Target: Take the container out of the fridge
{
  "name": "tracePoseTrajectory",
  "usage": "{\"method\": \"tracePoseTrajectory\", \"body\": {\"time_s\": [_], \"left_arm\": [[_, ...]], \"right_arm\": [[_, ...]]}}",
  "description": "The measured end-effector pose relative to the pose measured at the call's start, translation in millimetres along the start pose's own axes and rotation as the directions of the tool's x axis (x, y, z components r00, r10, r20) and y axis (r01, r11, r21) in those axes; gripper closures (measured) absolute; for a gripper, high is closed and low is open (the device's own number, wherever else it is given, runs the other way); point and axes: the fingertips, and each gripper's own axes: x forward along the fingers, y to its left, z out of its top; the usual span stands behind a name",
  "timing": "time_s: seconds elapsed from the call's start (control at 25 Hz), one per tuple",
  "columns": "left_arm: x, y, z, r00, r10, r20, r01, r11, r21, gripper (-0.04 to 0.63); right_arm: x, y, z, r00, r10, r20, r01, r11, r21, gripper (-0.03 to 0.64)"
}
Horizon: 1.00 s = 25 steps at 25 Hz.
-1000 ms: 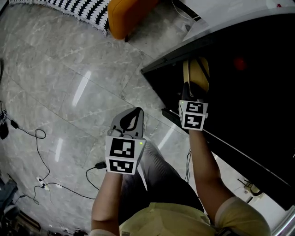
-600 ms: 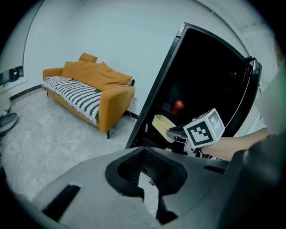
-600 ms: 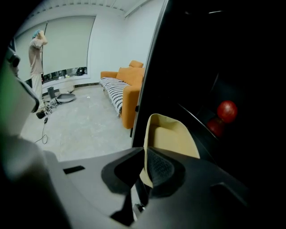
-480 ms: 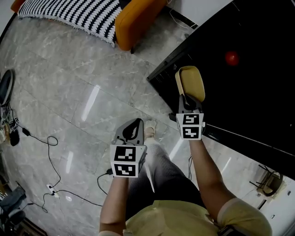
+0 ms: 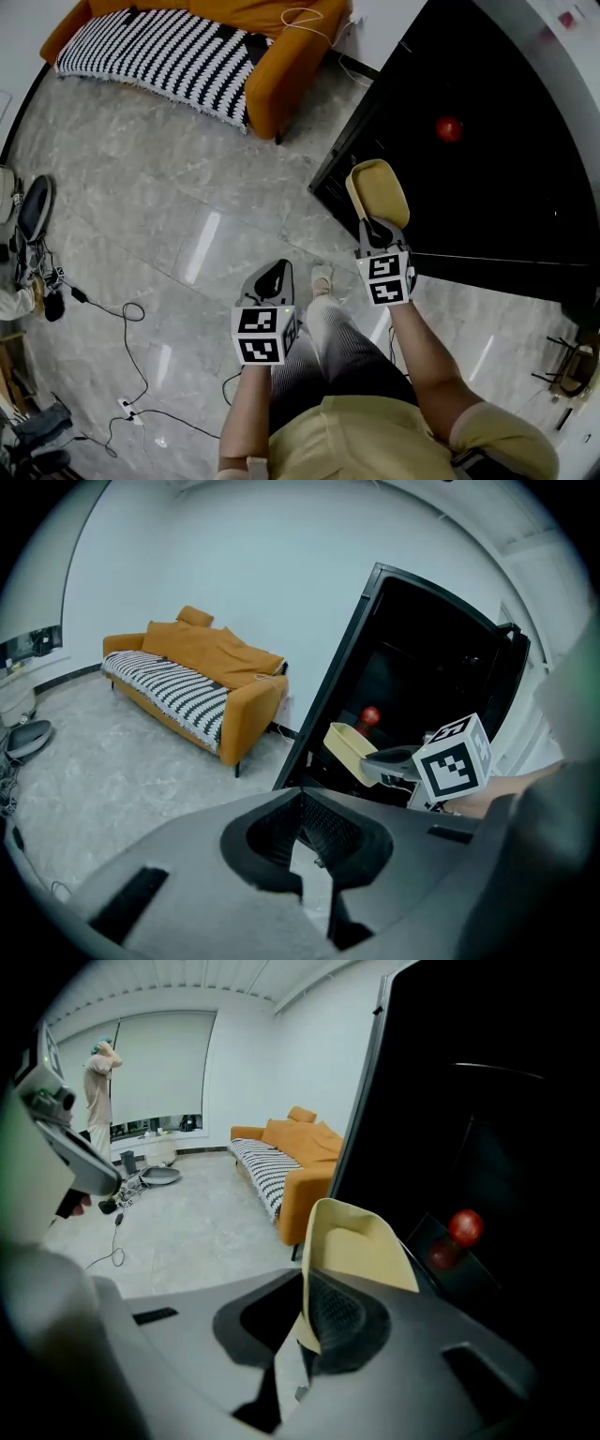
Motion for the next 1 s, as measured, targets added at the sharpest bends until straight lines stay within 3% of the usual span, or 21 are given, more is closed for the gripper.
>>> {"method": "tracePoseTrajectory", "body": {"time_s": [0.76, 1.0], "left_arm": [[-62.5, -23.8, 32.0, 0.999, -0.045, 0.030, 0.042, 0.995, 0.092, 0.572], [-73.1, -23.0, 43.8, 0.997, -0.049, 0.056, 0.043, 0.993, 0.108, 0.572]], "right_arm": [[-98.8, 31.1, 55.1, 0.991, 0.103, 0.081, -0.097, 0.993, -0.070, 0.577], [-127.2, 51.3, 74.2, 0.978, 0.169, 0.120, -0.159, 0.983, -0.088, 0.577]]}}
